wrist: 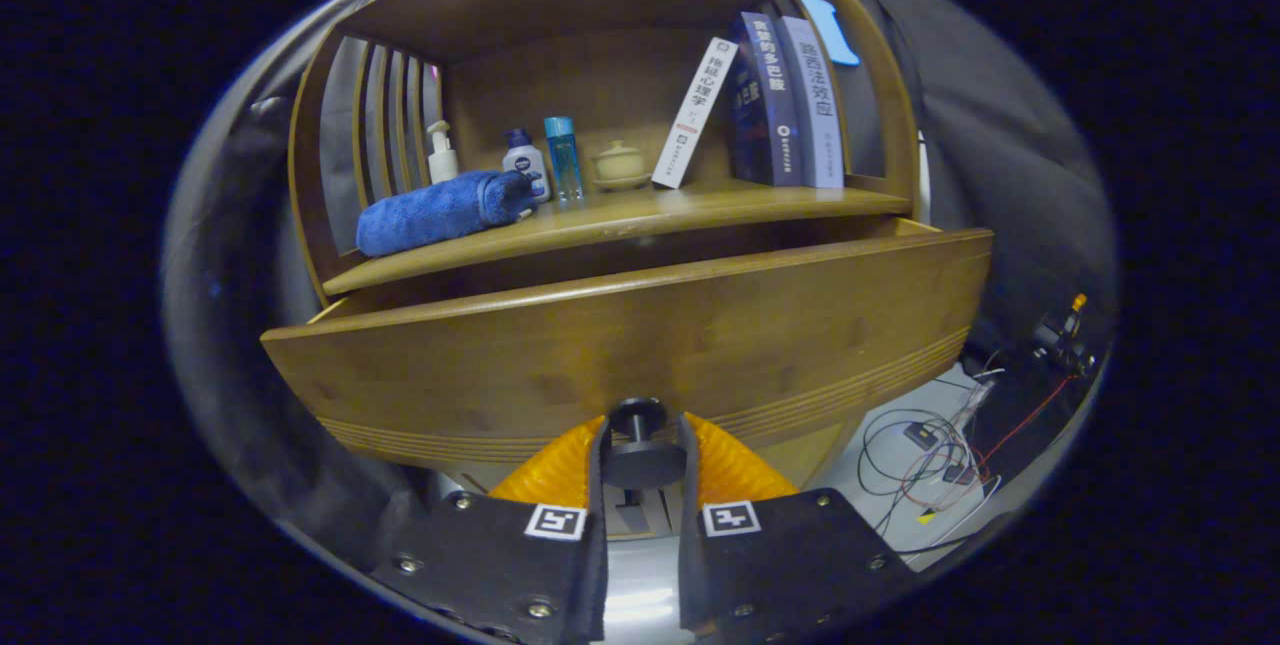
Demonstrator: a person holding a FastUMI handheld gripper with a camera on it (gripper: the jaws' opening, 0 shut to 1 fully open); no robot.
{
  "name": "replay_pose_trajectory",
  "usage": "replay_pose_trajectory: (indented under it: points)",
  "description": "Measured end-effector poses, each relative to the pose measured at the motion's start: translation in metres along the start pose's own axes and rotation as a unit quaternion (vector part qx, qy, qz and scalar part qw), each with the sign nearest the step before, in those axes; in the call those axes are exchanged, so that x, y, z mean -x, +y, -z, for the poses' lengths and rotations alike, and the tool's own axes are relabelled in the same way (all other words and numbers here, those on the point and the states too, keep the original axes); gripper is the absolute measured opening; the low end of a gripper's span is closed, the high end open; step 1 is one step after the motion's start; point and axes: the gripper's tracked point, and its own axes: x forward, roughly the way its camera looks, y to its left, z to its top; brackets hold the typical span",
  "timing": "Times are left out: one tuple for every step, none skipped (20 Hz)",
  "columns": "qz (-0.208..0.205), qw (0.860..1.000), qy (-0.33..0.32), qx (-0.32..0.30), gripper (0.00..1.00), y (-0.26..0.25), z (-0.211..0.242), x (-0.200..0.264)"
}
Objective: Pull open the drawer, take out the items inside it, and place them on the countertop above the cabinet.
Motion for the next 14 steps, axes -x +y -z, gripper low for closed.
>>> replay_pose_trajectory:
  points:
    - [0.005, 1.000, 0.001, 0.004, 0.28, -0.003, 0.003, 0.011]
    - [0.011, 1.000, 0.003, 0.007, 0.28, -0.006, 0.006, 0.020]
    - [0.015, 1.000, 0.005, 0.008, 0.28, -0.009, 0.010, 0.029]
    - [0.020, 1.000, 0.007, 0.006, 0.28, -0.011, 0.013, 0.037]
    - [0.025, 1.000, 0.011, 0.007, 0.28, -0.012, 0.018, 0.044]
    - [0.030, 0.999, 0.019, 0.014, 0.28, -0.013, 0.023, 0.051]
    - [0.035, 0.999, 0.030, 0.023, 0.28, -0.015, 0.030, 0.057]
    - [0.037, 0.998, 0.040, 0.028, 0.28, -0.016, 0.037, 0.063]
    - [0.037, 0.999, 0.031, 0.021, 0.28, -0.014, 0.035, 0.067]
    - [0.039, 0.998, 0.039, 0.020, 0.28, -0.015, 0.041, 0.070]
    - [0.039, 0.999, 0.032, 0.012, 0.28, -0.014, 0.039, 0.078]
    - [0.040, 0.998, 0.037, 0.008, 0.28, -0.013, 0.045, 0.082]
    - [0.042, 0.999, 0.035, 0.005, 0.28, -0.011, 0.046, 0.086]
    - [0.046, 0.998, 0.036, -0.001, 0.28, -0.012, 0.048, 0.089]
